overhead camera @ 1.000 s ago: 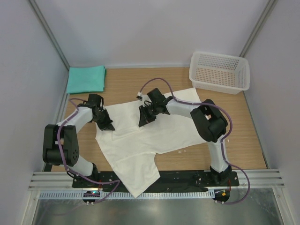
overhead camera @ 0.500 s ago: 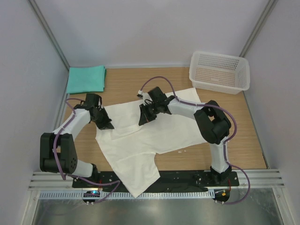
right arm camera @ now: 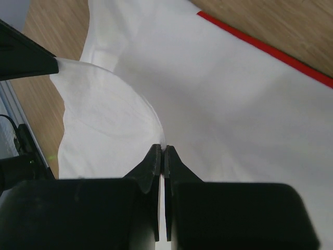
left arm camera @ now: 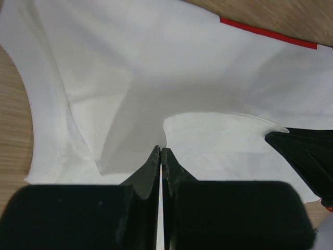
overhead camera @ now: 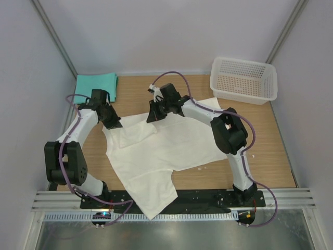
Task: Fold and stack the t-shirts
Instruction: Fold the tshirt
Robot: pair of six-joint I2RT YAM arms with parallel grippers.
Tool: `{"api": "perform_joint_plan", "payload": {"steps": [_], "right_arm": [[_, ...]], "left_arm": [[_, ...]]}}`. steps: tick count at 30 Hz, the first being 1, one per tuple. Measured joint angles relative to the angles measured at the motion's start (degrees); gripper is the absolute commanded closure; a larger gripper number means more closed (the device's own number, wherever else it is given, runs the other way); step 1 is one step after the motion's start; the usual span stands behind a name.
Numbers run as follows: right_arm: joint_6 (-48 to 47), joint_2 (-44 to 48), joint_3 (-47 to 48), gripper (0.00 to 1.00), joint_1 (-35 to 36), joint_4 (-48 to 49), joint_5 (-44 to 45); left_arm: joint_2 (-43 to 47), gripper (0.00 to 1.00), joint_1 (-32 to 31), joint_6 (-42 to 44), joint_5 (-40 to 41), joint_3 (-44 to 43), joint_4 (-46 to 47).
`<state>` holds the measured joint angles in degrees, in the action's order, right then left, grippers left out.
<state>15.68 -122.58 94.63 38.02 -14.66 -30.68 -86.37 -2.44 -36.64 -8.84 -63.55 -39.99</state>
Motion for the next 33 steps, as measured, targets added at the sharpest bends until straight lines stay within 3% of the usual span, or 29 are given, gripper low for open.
{"api": "perform_joint_plan", "payload": {"steps": [9, 33], "right_arm": [[0.6, -8.8, 7.2, 0.99, -2.0, -1.3, -0.1], [2.8, -15.7, 15.9, 0.98, -2.7, -1.0, 0.9]], "left_arm": [[-8.4, 1.0, 1.5, 1.4, 2.8, -6.1, -0.1], [-22.0, 1.0, 4.8, 4.0, 3.7, -16.7, -0.8]]}}
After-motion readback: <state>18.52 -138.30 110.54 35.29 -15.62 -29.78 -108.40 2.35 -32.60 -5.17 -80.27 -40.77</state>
